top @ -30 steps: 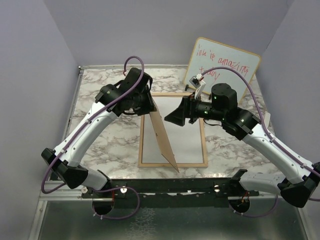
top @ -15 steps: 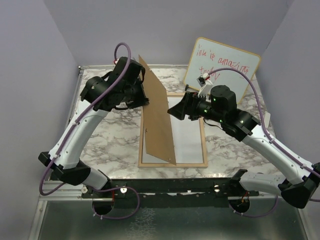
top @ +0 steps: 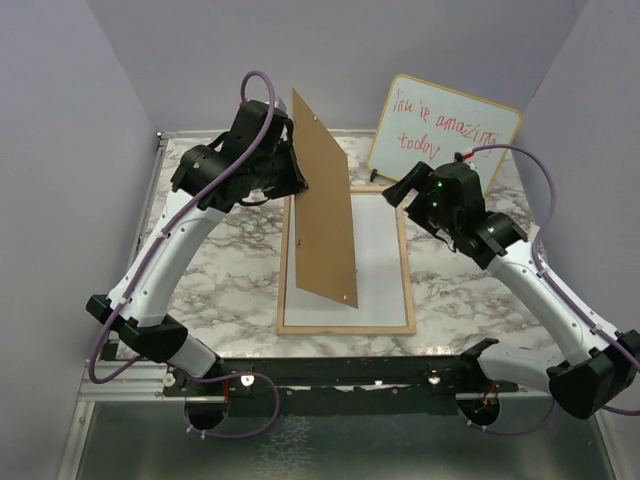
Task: Put the photo into the frame
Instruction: Turn over the photo frame item on the photo frame.
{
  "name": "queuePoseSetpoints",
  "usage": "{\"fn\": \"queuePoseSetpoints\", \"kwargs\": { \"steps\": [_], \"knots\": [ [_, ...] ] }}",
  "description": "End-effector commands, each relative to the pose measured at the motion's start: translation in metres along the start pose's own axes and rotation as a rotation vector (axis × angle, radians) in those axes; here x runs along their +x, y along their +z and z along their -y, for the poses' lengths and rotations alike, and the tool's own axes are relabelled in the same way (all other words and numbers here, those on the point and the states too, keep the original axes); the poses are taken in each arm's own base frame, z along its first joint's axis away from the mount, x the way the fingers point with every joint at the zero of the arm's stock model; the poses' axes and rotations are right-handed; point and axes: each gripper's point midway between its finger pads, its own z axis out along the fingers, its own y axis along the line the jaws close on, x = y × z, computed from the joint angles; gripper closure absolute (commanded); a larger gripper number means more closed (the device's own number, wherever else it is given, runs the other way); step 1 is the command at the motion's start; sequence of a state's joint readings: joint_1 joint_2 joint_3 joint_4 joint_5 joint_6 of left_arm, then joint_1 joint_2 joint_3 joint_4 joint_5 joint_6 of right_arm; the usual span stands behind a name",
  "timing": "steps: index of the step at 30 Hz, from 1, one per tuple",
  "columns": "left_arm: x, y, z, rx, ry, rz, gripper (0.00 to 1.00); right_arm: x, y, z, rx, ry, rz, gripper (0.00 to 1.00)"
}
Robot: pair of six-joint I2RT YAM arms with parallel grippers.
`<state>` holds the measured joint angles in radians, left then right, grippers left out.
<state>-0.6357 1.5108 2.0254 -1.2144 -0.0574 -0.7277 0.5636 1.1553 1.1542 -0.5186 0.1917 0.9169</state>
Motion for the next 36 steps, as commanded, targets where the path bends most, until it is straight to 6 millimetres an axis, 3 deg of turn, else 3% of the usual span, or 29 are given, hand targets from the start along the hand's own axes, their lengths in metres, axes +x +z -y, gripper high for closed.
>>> {"fn": "queuePoseSetpoints", "kwargs": {
  "steps": [1,5,9,13,16,19,23,28,36],
  "knots": [
    [-0.032,0.016,0.036,0.213,0.029,0.074,1.00,-0.014,0.023,0.061,0.158,0.105,0.012,0.12],
    [-0.037,0.029,0.040,0.333,0.055,0.051,1.00,-0.009,0.044,0.089,0.138,0.111,-0.112,0.17],
    [-0.051,0.028,0.039,0.481,0.085,0.087,1.00,-0.014,0.061,0.118,0.212,0.127,-0.163,0.22],
    [-0.056,0.021,0.046,0.603,0.133,0.120,1.00,-0.022,0.072,0.130,0.258,0.136,-0.167,0.24],
    [-0.050,0.014,0.054,0.697,0.159,0.133,1.00,-0.034,0.083,0.126,0.238,0.139,-0.157,0.24],
    [-0.041,0.012,0.054,0.756,0.169,0.148,1.00,-0.058,0.099,0.107,0.179,0.107,-0.134,0.26],
    [-0.040,0.004,0.053,0.807,0.187,0.216,1.00,-0.087,0.116,0.109,0.274,0.112,-0.106,0.28],
    [-0.044,0.006,0.046,0.789,0.167,0.267,1.00,-0.123,0.110,0.111,0.339,0.140,0.020,0.32],
    [-0.043,-0.003,0.038,0.800,0.205,0.380,1.00,-0.148,0.099,0.090,0.223,0.128,0.117,0.31]
  ]
}}
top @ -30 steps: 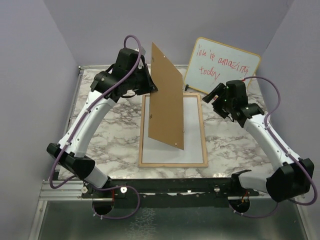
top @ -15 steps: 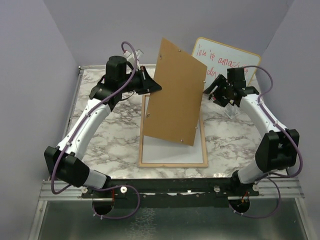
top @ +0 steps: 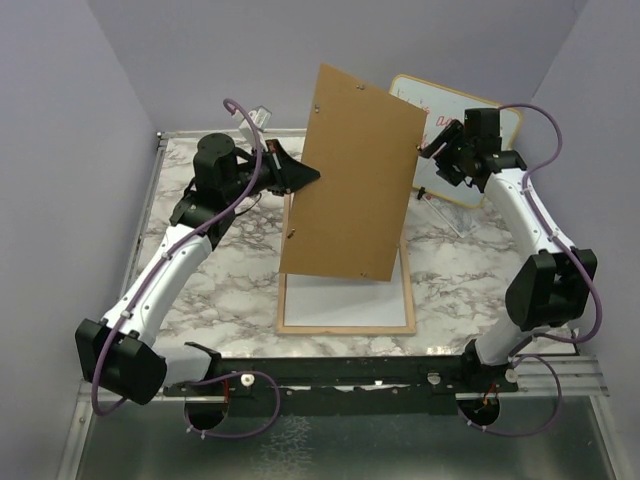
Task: Put the photo into the frame
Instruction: Turn over the photo frame item on the photo frame.
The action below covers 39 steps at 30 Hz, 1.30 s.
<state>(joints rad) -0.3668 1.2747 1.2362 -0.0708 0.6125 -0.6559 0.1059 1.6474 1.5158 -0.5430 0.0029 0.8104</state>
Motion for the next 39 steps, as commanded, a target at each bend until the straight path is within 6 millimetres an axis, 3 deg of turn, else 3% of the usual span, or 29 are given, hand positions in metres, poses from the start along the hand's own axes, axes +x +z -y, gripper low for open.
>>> {"fn": "queuePoseSetpoints", "kwargs": {
  "steps": [1,8,14,19,27,39],
  "knots": [
    [-0.030,-0.016,0.037,0.120,0.122,0.151,1.00,-0.026,-0.018,-0.012,-0.054,0.008,0.100,0.31],
    [-0.031,-0.021,0.035,0.111,0.129,0.192,1.00,-0.048,-0.032,-0.016,-0.079,0.038,0.140,0.31],
    [-0.034,-0.022,0.038,0.123,0.117,0.212,1.00,-0.034,-0.027,-0.038,-0.206,-0.035,0.041,0.31],
    [-0.036,-0.020,0.042,0.161,0.077,0.233,1.00,-0.012,-0.030,-0.049,-0.315,-0.101,-0.060,0.33],
    [-0.042,-0.014,0.025,0.111,-0.047,0.299,1.00,0.033,-0.049,-0.051,-0.437,-0.179,-0.232,0.38],
    [-0.049,-0.011,-0.013,0.016,-0.216,0.470,1.00,0.130,-0.093,-0.010,-0.476,-0.312,-0.506,0.40]
  ]
}}
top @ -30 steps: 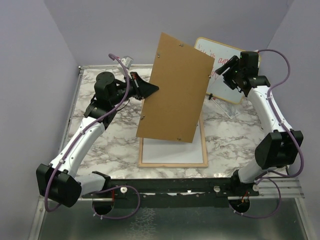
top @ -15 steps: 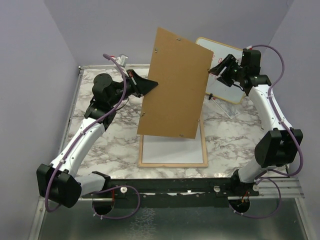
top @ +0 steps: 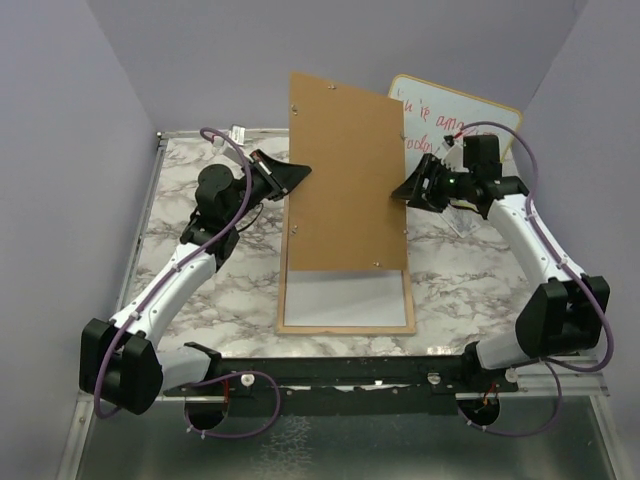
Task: Put the photo into the frame
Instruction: Turn over the photo frame item on the photo frame.
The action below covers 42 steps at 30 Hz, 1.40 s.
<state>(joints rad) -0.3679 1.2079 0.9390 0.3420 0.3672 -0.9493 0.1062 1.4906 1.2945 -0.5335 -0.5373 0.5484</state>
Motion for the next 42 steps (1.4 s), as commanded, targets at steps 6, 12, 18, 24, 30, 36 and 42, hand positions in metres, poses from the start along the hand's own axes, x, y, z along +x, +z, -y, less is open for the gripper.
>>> {"fn": "queuePoseSetpoints", "kwargs": {
  "steps": [6,12,18,24,30,36,42],
  "knots": [
    [-0.035,0.001,0.020,0.068,-0.039,0.184,1.00,0.081,-0.023,-0.001,-0.056,-0.041,-0.188,0.42],
    [-0.026,-0.001,0.011,0.052,-0.051,0.166,1.00,0.089,-0.030,-0.006,-0.106,-0.067,-0.175,0.34],
    [-0.020,-0.001,0.008,0.051,-0.038,0.146,1.00,0.077,-0.031,-0.006,-0.077,-0.078,-0.116,0.32],
    [-0.015,-0.004,0.010,0.066,-0.038,0.122,1.00,0.031,-0.030,0.002,0.025,-0.093,0.115,0.26],
    [-0.015,-0.005,0.012,0.070,-0.049,0.122,1.00,0.018,-0.013,-0.005,-0.043,-0.076,0.150,0.12],
    [-0.015,-0.007,0.014,0.078,-0.054,0.127,1.00,0.024,0.008,-0.006,-0.104,-0.057,0.068,0.10],
    [-0.017,-0.008,0.014,0.080,-0.059,0.143,1.00,0.039,0.011,-0.007,-0.144,-0.041,-0.002,0.10]
  ]
}}
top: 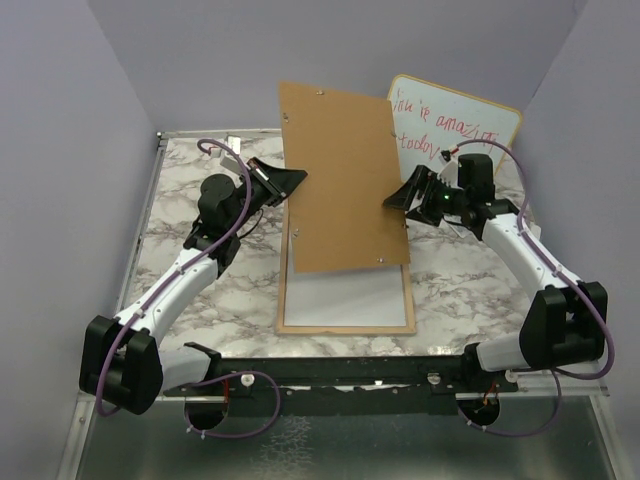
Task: Put the photo into the frame
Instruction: Turn over the photo frame item on the photo frame.
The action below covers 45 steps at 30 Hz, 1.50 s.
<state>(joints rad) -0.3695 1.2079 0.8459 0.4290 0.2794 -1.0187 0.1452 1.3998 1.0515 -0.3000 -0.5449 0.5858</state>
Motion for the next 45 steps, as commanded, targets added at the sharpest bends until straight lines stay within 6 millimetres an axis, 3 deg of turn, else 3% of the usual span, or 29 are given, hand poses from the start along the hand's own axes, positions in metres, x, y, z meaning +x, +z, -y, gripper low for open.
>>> {"fn": "queuePoseSetpoints", "kwargs": {
  "steps": [1,5,10,18,24,30,36,40,45],
  "knots": [
    [-0.019,-0.008,0.040,0.135,0.004,0.074,1.00,0.008,-0.003,-0.017,-0.095,-0.015,-0.038,0.10],
    [-0.020,-0.007,0.037,0.131,-0.007,0.089,1.00,0.022,-0.011,-0.022,-0.124,-0.013,-0.094,0.11],
    [-0.025,-0.005,0.039,0.148,-0.021,0.114,1.00,0.044,-0.017,-0.011,-0.076,0.013,-0.185,0.11],
    [-0.027,-0.004,0.032,0.128,-0.028,0.135,1.00,0.058,-0.030,-0.017,-0.100,0.019,-0.223,0.11],
    [-0.022,-0.002,0.021,0.107,-0.038,0.131,1.00,0.061,-0.040,-0.027,-0.146,-0.041,-0.224,0.11],
    [-0.007,-0.002,0.014,0.111,-0.042,0.072,1.00,0.054,-0.038,-0.015,-0.085,-0.074,-0.160,0.11],
    [0.020,-0.012,-0.017,0.064,-0.077,-0.013,1.00,0.056,-0.032,-0.015,-0.153,-0.064,-0.063,0.12],
    [0.026,-0.019,-0.032,0.052,-0.092,-0.067,1.00,0.053,-0.038,-0.032,-0.275,-0.107,0.025,0.11],
    [0.026,-0.024,-0.034,0.093,-0.086,-0.154,1.00,0.046,-0.046,-0.052,-0.379,-0.176,0.081,0.07]
  ]
}}
